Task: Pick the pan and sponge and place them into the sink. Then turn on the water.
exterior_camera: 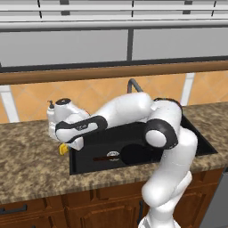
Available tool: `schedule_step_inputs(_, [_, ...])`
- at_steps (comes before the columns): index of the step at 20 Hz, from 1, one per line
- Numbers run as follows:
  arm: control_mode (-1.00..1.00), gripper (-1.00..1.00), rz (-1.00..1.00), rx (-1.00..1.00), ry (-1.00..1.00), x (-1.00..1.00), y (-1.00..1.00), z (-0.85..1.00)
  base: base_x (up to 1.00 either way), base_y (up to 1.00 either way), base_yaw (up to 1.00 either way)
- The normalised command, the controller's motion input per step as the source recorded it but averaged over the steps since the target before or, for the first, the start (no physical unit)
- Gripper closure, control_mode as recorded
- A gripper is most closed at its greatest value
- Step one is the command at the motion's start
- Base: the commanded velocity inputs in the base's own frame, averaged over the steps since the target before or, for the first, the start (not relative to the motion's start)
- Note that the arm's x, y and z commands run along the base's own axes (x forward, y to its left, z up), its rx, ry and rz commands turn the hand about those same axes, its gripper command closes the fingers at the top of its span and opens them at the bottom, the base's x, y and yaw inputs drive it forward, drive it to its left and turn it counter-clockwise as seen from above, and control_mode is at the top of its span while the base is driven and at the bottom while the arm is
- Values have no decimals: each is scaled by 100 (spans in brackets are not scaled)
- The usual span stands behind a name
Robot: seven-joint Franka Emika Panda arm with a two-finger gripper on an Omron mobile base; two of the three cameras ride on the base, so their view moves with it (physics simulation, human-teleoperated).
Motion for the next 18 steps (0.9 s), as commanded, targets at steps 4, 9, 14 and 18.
schedule_step_inputs(4, [-100,100,0,20,0,1,-100,0,0,0,0])
schedule_step_inputs(9, [-100,100,0,10,4,10,-100,0,0,0,0])
schedule_step_inputs(14, [-100,100,0,0,7,12,-90,0,0,0,0])
schedule_step_inputs(18, [-100,100,0,0,16,31,-70,0,0,0,0])
